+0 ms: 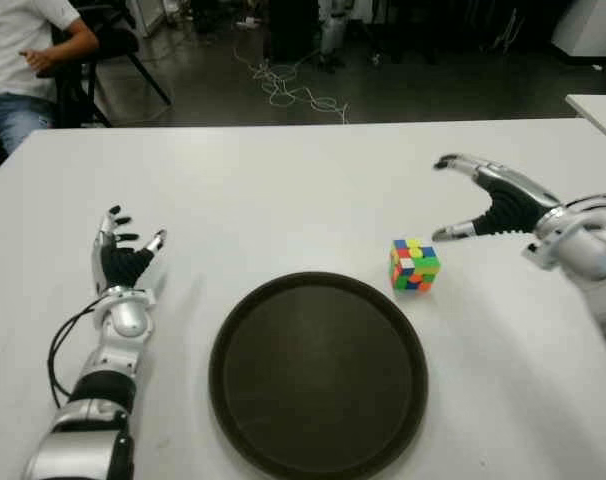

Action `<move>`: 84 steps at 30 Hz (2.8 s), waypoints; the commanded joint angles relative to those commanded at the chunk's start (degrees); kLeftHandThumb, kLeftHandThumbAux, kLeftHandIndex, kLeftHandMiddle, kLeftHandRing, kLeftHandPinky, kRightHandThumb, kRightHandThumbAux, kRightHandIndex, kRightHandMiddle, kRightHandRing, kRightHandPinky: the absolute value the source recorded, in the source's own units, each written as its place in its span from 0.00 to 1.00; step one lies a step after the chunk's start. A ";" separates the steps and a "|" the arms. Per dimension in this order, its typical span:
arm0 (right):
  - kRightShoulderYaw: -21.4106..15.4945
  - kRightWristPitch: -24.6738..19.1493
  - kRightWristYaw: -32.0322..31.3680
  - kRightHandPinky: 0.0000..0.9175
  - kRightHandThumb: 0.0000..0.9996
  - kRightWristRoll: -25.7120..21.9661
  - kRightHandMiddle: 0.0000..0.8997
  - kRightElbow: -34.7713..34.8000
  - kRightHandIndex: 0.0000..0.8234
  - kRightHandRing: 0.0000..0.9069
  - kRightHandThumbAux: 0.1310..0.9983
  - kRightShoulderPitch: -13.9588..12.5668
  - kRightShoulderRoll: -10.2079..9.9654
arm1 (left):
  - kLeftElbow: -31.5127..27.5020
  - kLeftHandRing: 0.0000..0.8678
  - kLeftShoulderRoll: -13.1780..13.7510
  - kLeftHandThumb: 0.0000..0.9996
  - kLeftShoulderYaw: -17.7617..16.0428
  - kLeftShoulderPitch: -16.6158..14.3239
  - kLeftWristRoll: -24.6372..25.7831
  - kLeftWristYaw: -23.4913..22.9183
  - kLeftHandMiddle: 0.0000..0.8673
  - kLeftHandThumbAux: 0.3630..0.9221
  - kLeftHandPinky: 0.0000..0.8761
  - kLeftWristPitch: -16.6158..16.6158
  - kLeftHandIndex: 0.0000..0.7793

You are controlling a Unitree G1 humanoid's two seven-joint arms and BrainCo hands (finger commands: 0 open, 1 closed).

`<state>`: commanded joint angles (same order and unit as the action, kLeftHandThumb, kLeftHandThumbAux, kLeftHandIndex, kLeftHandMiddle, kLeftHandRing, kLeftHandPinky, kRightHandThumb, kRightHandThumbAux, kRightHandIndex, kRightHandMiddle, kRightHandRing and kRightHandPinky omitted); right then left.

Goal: Pick up the Rubik's Cube and put it in the plate

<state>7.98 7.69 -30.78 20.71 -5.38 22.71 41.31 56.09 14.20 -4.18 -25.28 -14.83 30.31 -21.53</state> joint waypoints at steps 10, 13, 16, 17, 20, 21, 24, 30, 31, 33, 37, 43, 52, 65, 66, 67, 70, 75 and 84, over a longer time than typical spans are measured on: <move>0.94 2.86 -7.01 0.08 0.00 -2.37 0.10 -1.47 0.09 0.09 0.50 2.62 1.84 | -0.30 0.15 -0.23 0.00 0.39 0.14 0.17 0.97 0.10 0.61 0.21 -0.34 0.00; 0.84 3.41 -7.31 0.08 0.00 -2.18 0.10 -1.58 0.08 0.08 0.50 2.85 2.01 | -0.20 0.30 -0.21 0.00 0.42 0.09 0.32 0.89 0.18 0.61 0.37 -0.58 0.00; 0.66 3.19 -7.35 0.09 0.00 -1.94 0.10 -1.13 0.08 0.08 0.49 2.79 1.96 | -0.11 0.52 -0.16 0.00 0.34 0.06 0.54 0.67 0.33 0.60 0.59 -0.80 0.00; 0.62 3.11 -7.37 0.09 0.00 -1.90 0.10 -1.02 0.08 0.08 0.48 2.78 1.95 | -0.09 0.59 -0.15 0.00 0.33 0.05 0.58 0.63 0.39 0.60 0.66 -0.83 0.00; 0.66 2.06 -8.17 0.10 0.00 -2.16 0.10 0.01 0.08 0.08 0.48 3.01 1.86 | 0.11 0.70 -0.17 0.00 0.26 -0.06 0.78 0.46 0.47 0.59 0.73 -0.90 0.00; 0.70 2.02 -8.17 0.10 0.00 -2.16 0.10 0.16 0.08 0.08 0.48 3.03 1.72 | 0.18 0.74 -0.20 0.00 0.26 -0.06 0.82 0.45 0.50 0.58 0.75 -0.94 0.00; 0.83 2.28 -7.82 0.10 0.00 -1.91 0.09 0.08 0.09 0.08 0.49 3.08 1.37 | 0.27 0.68 -0.23 0.00 0.32 -0.05 0.84 0.50 0.44 0.57 0.67 -1.00 0.00; 2.30 4.19 -5.81 0.34 0.00 -1.03 0.27 -2.76 0.11 0.28 0.54 5.20 -1.03 | 0.31 0.77 -0.15 0.00 0.44 -0.07 0.80 0.63 0.58 0.59 0.79 -1.41 0.00; 2.42 4.37 -5.65 0.41 0.00 -0.96 0.33 -3.05 0.12 0.34 0.54 5.35 -1.16 | 0.28 0.80 -0.17 0.00 0.45 -0.03 0.80 0.66 0.60 0.60 0.82 -1.45 0.00; 2.86 4.76 -4.94 0.49 0.00 -0.55 0.43 -4.10 0.12 0.44 0.56 5.90 -1.79 | 0.30 0.81 -0.20 0.00 0.49 -0.01 0.77 0.74 0.58 0.61 0.81 -1.47 0.00; 3.10 4.49 -4.06 0.73 0.00 0.02 0.68 -4.49 0.12 0.71 0.61 6.14 -2.37 | 0.08 0.82 -0.29 0.00 0.63 0.03 0.62 1.00 0.60 0.63 0.82 -1.11 0.00; 3.64 1.88 -2.66 0.88 0.00 1.64 0.87 -4.30 0.08 0.89 0.63 6.52 -3.53 | -0.25 0.82 -0.49 0.00 0.72 0.12 0.66 1.36 0.61 0.61 0.83 -0.61 0.00; 4.00 -0.96 -0.93 0.92 0.00 3.59 0.91 -3.98 0.07 0.94 0.75 7.08 -5.13 | 0.49 0.77 -0.21 0.00 0.95 -0.08 0.33 2.01 0.48 0.60 0.75 -1.17 0.00; 4.15 -6.03 4.79 0.88 0.39 5.84 0.87 -3.99 0.06 0.90 0.89 6.41 -9.79 | 0.72 0.68 0.06 0.00 0.98 0.21 0.58 1.72 0.38 0.67 0.67 -2.99 0.00; 4.27 -6.01 5.28 0.88 0.42 6.15 0.87 -4.19 0.05 0.90 0.89 6.37 -9.93 | 0.79 0.68 0.06 0.00 0.96 0.22 0.60 1.72 0.38 0.67 0.68 -3.15 0.00; 4.34 -6.07 5.56 0.87 0.49 6.40 0.86 -4.14 0.05 0.89 0.88 6.30 -10.03 | 0.79 0.71 0.10 0.00 0.93 0.27 0.63 1.68 0.40 0.66 0.73 -3.28 0.00; 4.69 -5.83 6.52 0.86 0.57 7.27 0.85 -4.22 0.06 0.88 0.86 6.14 -10.11 | 1.00 0.63 0.20 0.00 0.90 0.30 0.68 1.56 0.35 0.64 0.64 -3.62 0.00; 5.04 -5.67 7.40 0.85 0.86 7.93 0.63 -4.43 0.07 0.86 0.66 6.00 -10.07 | 1.24 0.54 0.29 0.01 0.88 0.28 0.78 1.26 0.22 0.62 0.60 -4.12 0.00; 5.74 -3.92 8.86 0.85 0.95 8.92 0.56 -4.92 0.09 0.86 0.59 5.78 -9.77 | 0.76 0.66 -0.05 0.03 0.20 0.51 2.01 0.34 0.43 0.60 0.70 -4.33 0.00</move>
<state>13.72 3.76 -21.92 29.63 -10.31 28.49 31.54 56.85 14.15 -3.98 -24.78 -12.82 30.65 -25.86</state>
